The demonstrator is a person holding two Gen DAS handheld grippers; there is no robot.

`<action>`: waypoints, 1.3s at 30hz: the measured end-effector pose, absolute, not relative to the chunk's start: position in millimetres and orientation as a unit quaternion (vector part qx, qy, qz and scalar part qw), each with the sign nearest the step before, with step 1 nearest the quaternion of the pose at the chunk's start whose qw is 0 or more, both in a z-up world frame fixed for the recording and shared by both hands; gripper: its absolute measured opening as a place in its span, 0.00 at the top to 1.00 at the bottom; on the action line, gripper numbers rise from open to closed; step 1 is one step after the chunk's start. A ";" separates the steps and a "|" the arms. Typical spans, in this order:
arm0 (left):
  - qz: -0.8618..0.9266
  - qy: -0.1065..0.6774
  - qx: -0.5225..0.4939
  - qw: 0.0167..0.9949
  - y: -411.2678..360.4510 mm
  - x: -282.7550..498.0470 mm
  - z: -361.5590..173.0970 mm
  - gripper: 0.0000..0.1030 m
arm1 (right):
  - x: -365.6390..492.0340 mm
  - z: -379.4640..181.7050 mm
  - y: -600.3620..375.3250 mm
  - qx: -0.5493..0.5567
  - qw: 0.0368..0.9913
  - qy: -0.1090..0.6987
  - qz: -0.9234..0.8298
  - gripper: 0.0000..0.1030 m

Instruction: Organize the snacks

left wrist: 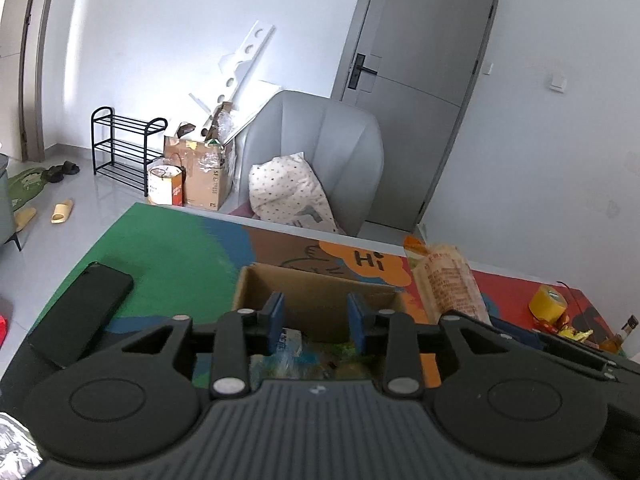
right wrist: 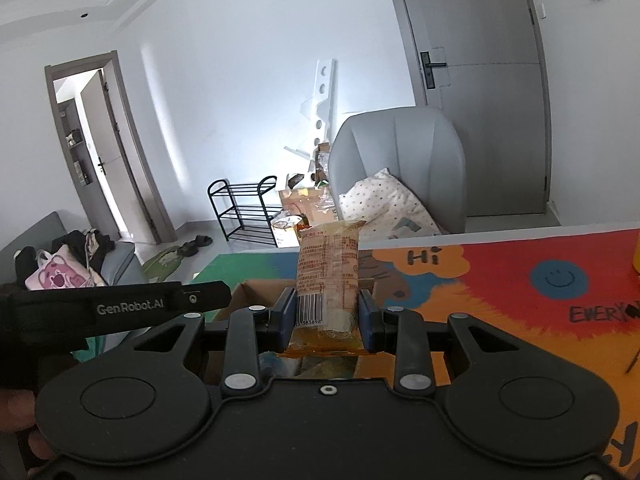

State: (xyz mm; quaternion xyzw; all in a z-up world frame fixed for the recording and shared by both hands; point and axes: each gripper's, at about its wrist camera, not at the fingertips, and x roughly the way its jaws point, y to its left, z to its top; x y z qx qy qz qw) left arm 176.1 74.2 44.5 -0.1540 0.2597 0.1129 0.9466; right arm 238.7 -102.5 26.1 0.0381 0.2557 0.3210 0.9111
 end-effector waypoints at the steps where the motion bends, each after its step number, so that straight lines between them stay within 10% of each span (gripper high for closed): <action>1: 0.115 0.260 -0.156 0.946 76.4 174.9 44.3 0.67 | 238.9 26.0 -100.5 0.038 0.910 0.257 0.323 0.70; 18: 0.150 0.255 -0.152 0.943 95.6 162.4 35.0 0.14 | 238.2 21.9 -104.2 0.051 0.906 0.273 0.319 0.43; 39: 0.112 0.273 -0.125 0.947 51.0 153.7 29.4 0.00 | 212.6 21.3 -174.9 0.064 0.924 0.269 0.264 0.12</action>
